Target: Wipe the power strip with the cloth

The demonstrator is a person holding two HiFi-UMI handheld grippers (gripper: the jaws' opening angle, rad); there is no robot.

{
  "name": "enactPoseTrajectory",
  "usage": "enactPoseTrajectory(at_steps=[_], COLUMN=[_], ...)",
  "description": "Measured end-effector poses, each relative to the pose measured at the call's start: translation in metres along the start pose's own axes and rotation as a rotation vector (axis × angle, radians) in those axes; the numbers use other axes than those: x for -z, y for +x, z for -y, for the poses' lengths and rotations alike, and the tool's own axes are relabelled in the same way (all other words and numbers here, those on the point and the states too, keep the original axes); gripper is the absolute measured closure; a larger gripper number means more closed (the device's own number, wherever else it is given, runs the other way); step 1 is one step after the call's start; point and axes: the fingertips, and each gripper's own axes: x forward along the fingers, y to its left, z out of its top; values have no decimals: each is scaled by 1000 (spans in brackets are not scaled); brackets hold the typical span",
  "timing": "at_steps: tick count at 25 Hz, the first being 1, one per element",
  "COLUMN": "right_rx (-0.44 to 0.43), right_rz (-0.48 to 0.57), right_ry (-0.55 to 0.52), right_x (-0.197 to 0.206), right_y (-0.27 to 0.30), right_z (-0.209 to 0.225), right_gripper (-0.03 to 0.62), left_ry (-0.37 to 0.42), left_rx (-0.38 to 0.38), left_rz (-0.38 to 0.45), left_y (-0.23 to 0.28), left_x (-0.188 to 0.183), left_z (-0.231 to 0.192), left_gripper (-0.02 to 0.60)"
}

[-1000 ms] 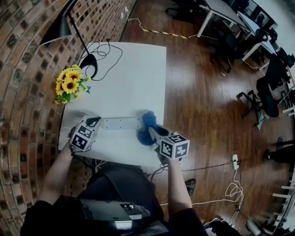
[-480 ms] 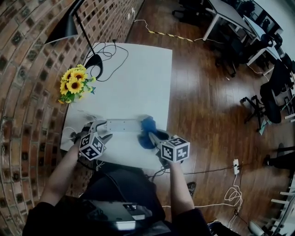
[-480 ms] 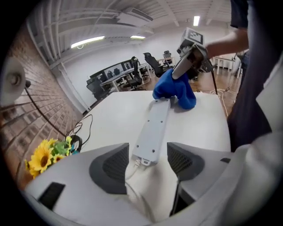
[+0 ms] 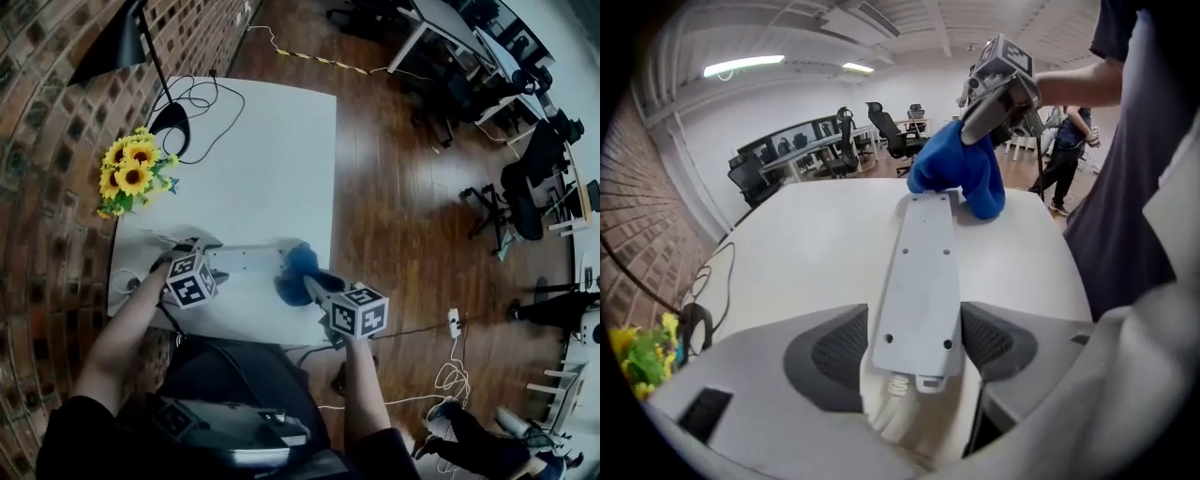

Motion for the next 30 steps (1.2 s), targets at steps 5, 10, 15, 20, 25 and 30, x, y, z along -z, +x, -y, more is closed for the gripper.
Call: enactPoseTrajectory(at_steps=[5,10,15,20,25,30], right_rx=[1,-30,-65,-100,-194,-263], right_rz=[-31,-57,-92,-206,-336,-502], right_ry=[-15,-64,-282,-622,-832,-917], right_x=[1,5,-4,-3,17,35], right_y=[4,11,20,49,73,84], right_z=[-6,-15,-31,-53,-64,-69], right_gripper=[539,539,539,537,515,332], left_ry=[-24,113,314,447,516,573], left_rx=[89,-49,-376,-607,-720,-781], left_rz=[10,35,50,78,94,109], left_y=[8,6,-10,-23,-32,-34], left_x=[3,3,-5,-11,-12,-9], left_z=[4,7,12,22,33,41], left_gripper=[271,281,281,281,281,281])
